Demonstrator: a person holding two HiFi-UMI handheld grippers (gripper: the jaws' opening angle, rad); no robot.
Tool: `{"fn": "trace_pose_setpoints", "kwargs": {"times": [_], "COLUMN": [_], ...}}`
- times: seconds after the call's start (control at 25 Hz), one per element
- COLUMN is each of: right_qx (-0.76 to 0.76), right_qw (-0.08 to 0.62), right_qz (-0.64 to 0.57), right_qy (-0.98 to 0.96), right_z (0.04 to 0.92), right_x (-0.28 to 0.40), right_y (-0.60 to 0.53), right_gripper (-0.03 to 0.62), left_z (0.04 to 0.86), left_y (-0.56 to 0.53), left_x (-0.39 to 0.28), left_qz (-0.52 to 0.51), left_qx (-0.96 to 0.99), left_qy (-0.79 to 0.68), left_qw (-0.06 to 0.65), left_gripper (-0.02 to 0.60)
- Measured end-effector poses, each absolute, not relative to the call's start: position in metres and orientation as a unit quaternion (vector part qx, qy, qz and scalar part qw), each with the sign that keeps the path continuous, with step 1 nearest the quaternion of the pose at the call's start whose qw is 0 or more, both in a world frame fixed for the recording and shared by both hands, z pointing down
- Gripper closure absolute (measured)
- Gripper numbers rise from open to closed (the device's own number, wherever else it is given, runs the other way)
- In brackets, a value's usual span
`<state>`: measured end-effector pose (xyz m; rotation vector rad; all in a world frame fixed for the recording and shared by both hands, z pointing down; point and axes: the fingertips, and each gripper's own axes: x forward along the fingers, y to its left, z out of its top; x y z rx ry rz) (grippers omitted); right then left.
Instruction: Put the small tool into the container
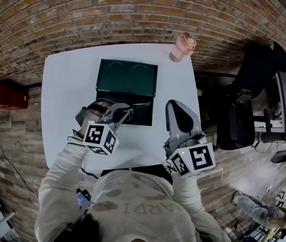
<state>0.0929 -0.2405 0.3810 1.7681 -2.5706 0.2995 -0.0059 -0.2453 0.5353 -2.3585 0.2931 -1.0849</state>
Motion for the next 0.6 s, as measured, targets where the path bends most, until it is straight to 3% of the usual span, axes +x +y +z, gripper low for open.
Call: {"fn": "trace_pose_setpoints", "kwargs": {"times": [0.6], "right_qx": [0.566], "right_qw": [0.015], "right_qz": [0.113], "right_qy": [-0.816], "right_z": [0.398], "right_x": [0.114], "right_y": [-0.267], "right_gripper": [0.583], "left_z": [0.587], "left_y": [-0.27], "left_x": [0.008], "left_qz": [-0.469], "left_qx": [-0.846], "left_qy": [0.067], "left_qw": [0.244], "left_gripper": [0.575]}}
